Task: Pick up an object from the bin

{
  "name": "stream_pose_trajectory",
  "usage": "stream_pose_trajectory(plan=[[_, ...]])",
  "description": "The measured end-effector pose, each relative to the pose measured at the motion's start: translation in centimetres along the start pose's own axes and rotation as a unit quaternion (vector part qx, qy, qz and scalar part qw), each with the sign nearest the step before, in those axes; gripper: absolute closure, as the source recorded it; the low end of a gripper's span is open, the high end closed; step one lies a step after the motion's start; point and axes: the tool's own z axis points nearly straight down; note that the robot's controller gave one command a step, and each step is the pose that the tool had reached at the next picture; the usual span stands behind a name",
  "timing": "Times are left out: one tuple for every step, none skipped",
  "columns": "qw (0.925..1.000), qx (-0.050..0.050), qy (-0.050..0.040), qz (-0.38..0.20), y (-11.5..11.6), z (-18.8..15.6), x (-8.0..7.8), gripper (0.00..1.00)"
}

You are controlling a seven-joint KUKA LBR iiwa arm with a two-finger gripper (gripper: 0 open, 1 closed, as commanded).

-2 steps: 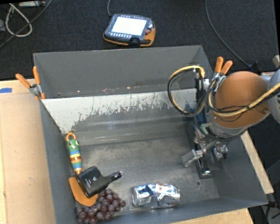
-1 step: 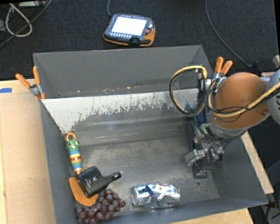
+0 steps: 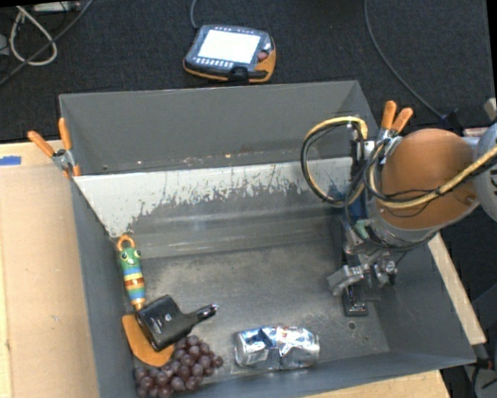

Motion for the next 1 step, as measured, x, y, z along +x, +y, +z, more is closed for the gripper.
stream_pose_trajectory(plan=[[1.0, -0.003, -0.0006, 0.0, 0.22, -1.04, -0.06, 1.0]])
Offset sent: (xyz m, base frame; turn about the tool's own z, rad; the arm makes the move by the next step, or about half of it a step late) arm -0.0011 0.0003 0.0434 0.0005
